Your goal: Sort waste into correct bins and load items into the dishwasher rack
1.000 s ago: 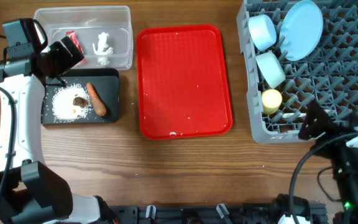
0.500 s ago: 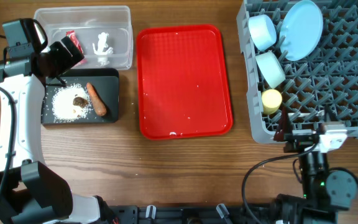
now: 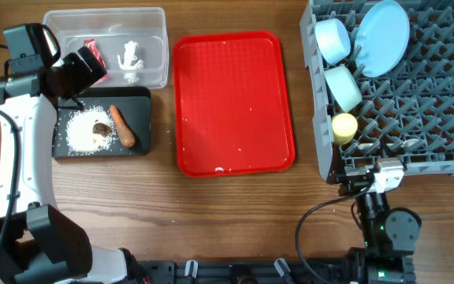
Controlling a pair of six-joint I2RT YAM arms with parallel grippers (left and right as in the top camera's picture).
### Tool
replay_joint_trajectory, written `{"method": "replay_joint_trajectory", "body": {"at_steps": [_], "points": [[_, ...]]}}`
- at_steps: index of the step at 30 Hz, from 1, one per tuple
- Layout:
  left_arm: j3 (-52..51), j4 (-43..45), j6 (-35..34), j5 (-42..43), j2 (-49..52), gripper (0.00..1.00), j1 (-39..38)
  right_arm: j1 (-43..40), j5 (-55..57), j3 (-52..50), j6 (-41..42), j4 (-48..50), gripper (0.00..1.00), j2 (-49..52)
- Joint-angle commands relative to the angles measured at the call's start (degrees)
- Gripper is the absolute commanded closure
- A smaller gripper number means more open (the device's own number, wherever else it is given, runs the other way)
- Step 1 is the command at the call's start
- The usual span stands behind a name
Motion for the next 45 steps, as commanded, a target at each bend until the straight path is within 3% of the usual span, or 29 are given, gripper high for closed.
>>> {"method": "replay_joint_trajectory", "body": {"at_steps": [1, 23, 27, 31, 38, 45], "points": [[0.3, 0.1, 0.3, -0.5, -0.5, 0.0, 0.1, 0.4, 0.8, -0.1, 0.4, 0.4, 0.0, -0.9], [0.3, 0.1, 0.6, -2.0, -4.0, 0.0, 0.2, 0.4, 0.8, -0.1, 0.4, 0.4, 0.0, -0.8], [-3.2, 6.0, 8.9, -1.6, -10.6, 0.0, -3.7, 0.4, 0.8, -0.1, 0.5, 0.4, 0.0, -0.8], [-15.6, 17.9, 12.3, -1.4, -21.7, 0.0, -6.4, 0.4, 0.8, -0.1, 0.4, 0.4, 0.0, -0.8], [-49.2, 36.7, 12.3, 2.3, -47.1, 0.0, -6.4, 0.4, 0.8, -0.1, 0.4, 0.4, 0.0, -0.8], [-72.0, 44.8, 12.6, 2.3, -68.9, 0.0, -6.4, 0.4, 0.8, -0.1, 0.4, 0.4, 0.0, -0.8]]}}
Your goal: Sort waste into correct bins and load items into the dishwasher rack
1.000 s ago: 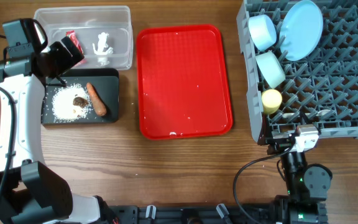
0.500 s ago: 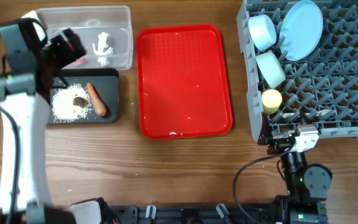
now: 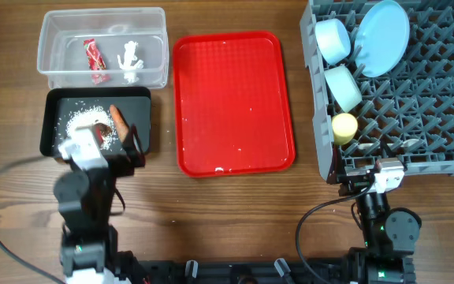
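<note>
The clear bin (image 3: 53, 31) at the back left holds a red wrapper (image 3: 94, 59) and a white crumpled piece (image 3: 130, 58). In front of it, the black tray (image 3: 53, 106) carries white crumbs (image 3: 81, 120) and an orange carrot-like piece (image 3: 118, 118). My left gripper (image 3: 128, 146) hangs over the tray's front right corner, with the arm folded back toward the front edge; its jaws are too dark to read. The dishwasher rack (image 3: 416, 102) on the right holds a blue plate (image 3: 382, 35), two pale blue cups (image 3: 333, 39) and a yellow cup (image 3: 344, 126). My right gripper (image 3: 366, 172) sits at the rack's front edge.
A red serving tray (image 3: 231, 102) lies in the middle of the wooden table, with only a few white specks on it. Cables trail from both arm bases along the front edge.
My left arm, which reached over the left end of the clear bin and black tray, now sits folded back at the tray's front. The red wrapper lies fully in view in the bin. The right arm is unchanged.
</note>
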Controlling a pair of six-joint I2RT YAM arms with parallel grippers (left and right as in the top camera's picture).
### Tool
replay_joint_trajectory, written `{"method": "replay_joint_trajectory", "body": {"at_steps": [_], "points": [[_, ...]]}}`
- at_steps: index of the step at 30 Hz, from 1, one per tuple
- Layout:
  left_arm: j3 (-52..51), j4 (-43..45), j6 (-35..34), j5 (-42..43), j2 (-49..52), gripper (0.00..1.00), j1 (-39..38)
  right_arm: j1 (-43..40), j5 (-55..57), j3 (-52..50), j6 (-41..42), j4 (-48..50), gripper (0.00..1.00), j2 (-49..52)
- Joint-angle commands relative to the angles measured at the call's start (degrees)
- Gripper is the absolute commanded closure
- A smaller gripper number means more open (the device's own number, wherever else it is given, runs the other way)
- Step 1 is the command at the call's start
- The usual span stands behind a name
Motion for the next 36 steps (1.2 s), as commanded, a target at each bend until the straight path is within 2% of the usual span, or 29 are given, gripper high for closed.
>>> {"method": "replay_joint_trajectory", "body": {"at_steps": [1, 5, 8, 16, 36], "points": [[-9.0, 1.0, 1.2, 0.7, -10.5, 0.0, 0.0, 0.4, 0.8, -0.1, 0.4, 0.3, 0.0, -0.6], [-13.6, 1.0, 1.2, -0.7, -19.6, 0.0, -1.4, 0.4, 0.8, -0.1, 0.4, 0.3, 0.0, -0.6], [-15.0, -0.1, 1.2, -3.6, -23.4, 0.0, -3.9, 0.4, 0.8, -0.1, 0.4, 0.3, 0.0, -0.6], [-16.5, -4.4, 1.1, -4.3, -32.6, 0.0, -5.1, 0.4, 0.8, -0.1, 0.4, 0.3, 0.0, -0.6], [-16.5, -4.2, 0.7, -3.9, -32.5, 0.0, -5.2, 0.4, 0.8, -0.1, 0.4, 0.3, 0.0, -0.6]]}}
